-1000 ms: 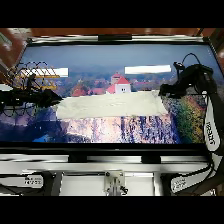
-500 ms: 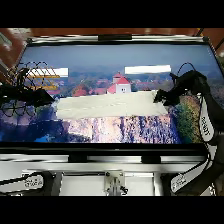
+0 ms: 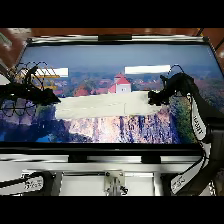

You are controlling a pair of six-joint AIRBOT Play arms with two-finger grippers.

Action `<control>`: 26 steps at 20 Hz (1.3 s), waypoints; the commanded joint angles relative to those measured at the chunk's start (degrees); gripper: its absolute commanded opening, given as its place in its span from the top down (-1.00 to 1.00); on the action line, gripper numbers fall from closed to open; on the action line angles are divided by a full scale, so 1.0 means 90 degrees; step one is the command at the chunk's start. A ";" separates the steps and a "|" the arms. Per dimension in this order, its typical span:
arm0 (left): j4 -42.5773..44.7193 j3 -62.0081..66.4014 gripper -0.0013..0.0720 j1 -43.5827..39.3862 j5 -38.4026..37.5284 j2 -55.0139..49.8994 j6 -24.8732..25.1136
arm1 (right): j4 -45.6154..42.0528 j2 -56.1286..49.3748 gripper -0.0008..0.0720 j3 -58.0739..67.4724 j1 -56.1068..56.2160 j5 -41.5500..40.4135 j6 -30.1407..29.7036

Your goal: Fold the shirts.

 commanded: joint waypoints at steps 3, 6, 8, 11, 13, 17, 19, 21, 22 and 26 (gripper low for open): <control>-0.0996 -0.0075 0.82 -0.1214 0.1161 -0.0046 -0.0104 | 0.0165 0.1630 0.80 0.0036 0.0053 -0.0231 0.0017; -0.1384 -0.0197 0.86 -0.2514 0.2567 -0.0248 -0.0136 | 0.0175 0.2722 0.81 0.0036 0.0124 -0.0687 0.0151; -0.1387 -0.0194 0.86 -0.3325 0.3167 -0.0610 -0.0563 | 0.0182 0.3344 0.80 0.0036 0.0168 -0.1124 0.0284; -0.1593 -0.0194 0.86 -0.4240 0.3699 -0.1156 -0.0760 | 0.0206 0.4143 0.81 0.0036 0.0168 -0.1695 0.0554; -0.2152 -0.0194 0.86 -0.4641 0.4065 -0.1401 -0.0692 | 0.0255 0.4561 0.80 0.0036 0.0168 -0.1962 0.0823; -0.4129 -0.0087 0.86 -0.5357 0.4653 -0.1870 0.0316 | 0.0287 0.4903 0.80 0.0036 0.0168 -0.2324 0.1081; -0.4962 0.0095 0.86 -0.5610 0.4651 -0.2149 0.0663 | 0.0277 0.4872 0.80 0.0029 0.0168 -0.2290 0.1103; -0.5435 0.0369 0.86 -0.5782 0.4527 -0.2463 0.0712 | 0.0304 0.4833 0.80 0.0029 0.0170 -0.2273 0.1105; -0.5510 0.0500 0.86 -0.5819 0.4413 -0.2611 0.0709 | 0.0304 0.4835 0.80 0.0029 0.0168 -0.2268 0.1105; -0.5489 0.0668 0.86 -0.5532 0.3837 -0.2807 0.1290 | 0.0257 0.4833 0.80 0.0029 0.0168 -0.2042 0.1052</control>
